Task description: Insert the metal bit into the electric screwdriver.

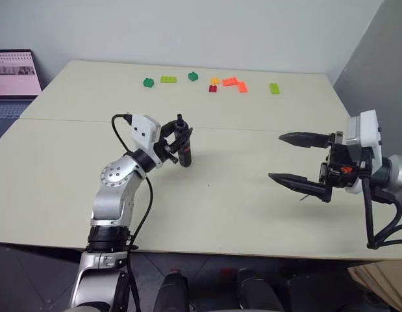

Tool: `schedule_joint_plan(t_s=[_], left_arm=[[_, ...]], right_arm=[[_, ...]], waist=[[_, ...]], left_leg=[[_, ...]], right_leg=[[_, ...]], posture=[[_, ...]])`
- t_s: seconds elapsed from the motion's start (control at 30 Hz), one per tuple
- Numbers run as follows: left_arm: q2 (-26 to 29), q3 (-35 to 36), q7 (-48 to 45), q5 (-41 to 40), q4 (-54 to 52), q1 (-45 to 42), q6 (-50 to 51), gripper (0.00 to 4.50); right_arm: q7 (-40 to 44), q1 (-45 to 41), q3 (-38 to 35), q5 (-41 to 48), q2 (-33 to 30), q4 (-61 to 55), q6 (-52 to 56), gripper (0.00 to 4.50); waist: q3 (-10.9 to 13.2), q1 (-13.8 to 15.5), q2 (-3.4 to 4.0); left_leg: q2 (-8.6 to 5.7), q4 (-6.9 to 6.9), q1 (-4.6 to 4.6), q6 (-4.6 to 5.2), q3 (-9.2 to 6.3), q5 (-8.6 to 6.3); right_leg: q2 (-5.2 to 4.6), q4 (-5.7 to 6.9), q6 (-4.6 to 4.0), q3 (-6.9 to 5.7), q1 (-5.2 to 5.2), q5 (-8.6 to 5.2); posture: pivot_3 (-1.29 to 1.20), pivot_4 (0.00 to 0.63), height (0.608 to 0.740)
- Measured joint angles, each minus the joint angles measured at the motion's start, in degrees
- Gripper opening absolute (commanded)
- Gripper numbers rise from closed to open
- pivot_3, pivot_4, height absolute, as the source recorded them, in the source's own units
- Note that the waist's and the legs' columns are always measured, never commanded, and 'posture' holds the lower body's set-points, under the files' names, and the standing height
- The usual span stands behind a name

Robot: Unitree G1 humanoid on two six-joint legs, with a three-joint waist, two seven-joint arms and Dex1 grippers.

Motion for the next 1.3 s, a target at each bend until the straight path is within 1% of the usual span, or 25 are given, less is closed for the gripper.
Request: schedule_joint_plan(t_s=[0.3,0.5,0.57,0.67,0.73,0.77,0.8,0.87,0.97,1.07,1.2,1.3], left_arm=[[0.12,-0.44,0.81,-0.77,-1.68,0.15,1.93,1.64],[-1.20,-2.53,-0.39,-3.64,-5.40,-0.97,4.54,1.64],[-1.59,-3.99,-1.53,-3.73,-6.44,-1.94,4.38,1.64],[-2.10,-6.36,-2.88,-3.41,-6.33,-2.06,3.19,1.64],[-2.46,-7.86,-3.40,-2.68,-5.96,-1.93,2.10,1.64],[-2.77,-8.68,-3.94,-2.36,-5.85,-1.55,1.24,1.64],[-3.08,-9.00,-3.97,-2.30,-5.71,-1.41,1.04,1.64],[-3.53,-9.58,-3.95,-2.20,-5.30,-1.07,0.82,1.64],[-3.80,-10.40,-3.97,-1.40,-4.53,-0.26,-0.20,1.64],[-4.23,-10.75,-3.91,-1.28,-4.63,0.07,-0.50,1.64],[-4.28,-10.83,-3.78,-1.25,-5.04,0.64,-0.59,1.64],[-4.27,-10.78,-3.45,-1.25,-5.61,1.11,-0.56,1.64]], right_arm=[[1.10,-0.66,1.19,-2.06,-0.04,1.22,-0.92,4.50],[4.34,-0.66,1.54,-5.61,-4.36,4.07,-2.33,4.50],[7.45,-0.74,3.48,-9.33,-7.67,7.42,-4.29,4.50],[12.89,-2.77,8.66,-16.56,-11.78,14.16,-9.51,4.50],[17.58,-5.02,13.42,-22.63,-15.05,19.77,-15.23,4.50],[21.39,-6.68,16.92,-27.79,-16.60,24.73,-20.69,4.50],[23.78,-7.86,19.10,-30.49,-17.14,27.58,-23.68,4.50],[28.61,-10.88,23.95,-36.09,-17.02,34.22,-30.51,4.50],[34.60,-18.72,31.24,-44.78,-13.79,45.81,-42.25,4.50],[36.48,-25.79,36.41,-51.60,-9.22,57.46,-51.20,4.50],[36.77,-31.81,40.71,-58.02,-4.80,70.37,-61.09,4.50],[36.72,-35.47,42.64,-61.99,-2.34,78.59,-66.53,4.50]], waist=[[0.01,0.02,0.01],[0.04,0.18,0.02],[0.04,0.18,0.03],[0.08,0.09,0.09],[0.13,-0.05,0.17],[0.14,-0.10,0.18],[0.16,-0.24,0.22],[0.24,-0.55,0.33],[0.42,-1.41,0.55],[0.50,-1.83,0.62],[0.53,-1.85,0.68],[0.54,-1.82,0.69]], left_leg=[[0.00,-0.03,-0.01,0.00,0.03,0.00],[-0.01,-0.02,-0.08,-0.01,0.04,0.00],[-0.02,-0.02,-0.07,-0.01,0.07,0.00],[-0.01,-0.02,-0.05,0.00,0.14,0.00],[-0.01,-0.01,-0.03,0.00,0.24,0.00],[0.00,-0.03,-0.02,-0.01,0.26,-0.01],[0.00,-0.03,0.00,-0.01,0.27,-0.01],[0.00,-0.05,0.00,-0.01,0.28,-0.01],[-0.01,-0.05,0.02,-0.01,0.31,0.00],[-0.01,-0.06,0.05,-0.01,0.31,0.00],[-0.05,-0.07,0.05,-0.01,0.34,0.00],[-0.06,-0.07,0.05,-0.01,0.36,0.00]], right_leg=[[0.00,-0.03,-0.01,0.02,-0.04,0.00],[-0.01,-0.08,-0.01,0.02,-0.06,0.00],[-0.02,-0.10,0.01,0.04,-0.06,0.00],[-0.02,-0.11,0.04,0.09,-0.08,0.00],[-0.03,-0.12,0.09,0.17,-0.10,0.00],[-0.03,-0.14,0.12,0.18,-0.11,-0.02],[-0.03,-0.14,0.13,0.19,-0.10,-0.02],[-0.03,-0.15,0.13,0.20,-0.11,-0.02],[-0.03,-0.14,0.14,0.25,-0.10,0.00],[-0.03,-0.13,0.04,0.27,-0.09,0.07],[-0.07,-0.14,-0.10,0.31,-0.09,0.15],[-0.08,-0.16,-0.11,0.33,-0.08,0.15]], posture=[[0.00,0.150,0.740],[0.00,0.150,0.740],[0.00,0.150,0.740],[0.00,0.150,0.740],[0.00,0.150,0.740],[0.00,0.150,0.740],[0.00,0.150,0.740],[0.00,0.150,0.740],[0.00,0.150,0.740],[0.00,0.150,0.740],[0.00,0.150,0.740],[0.00,0.150,0.740]])
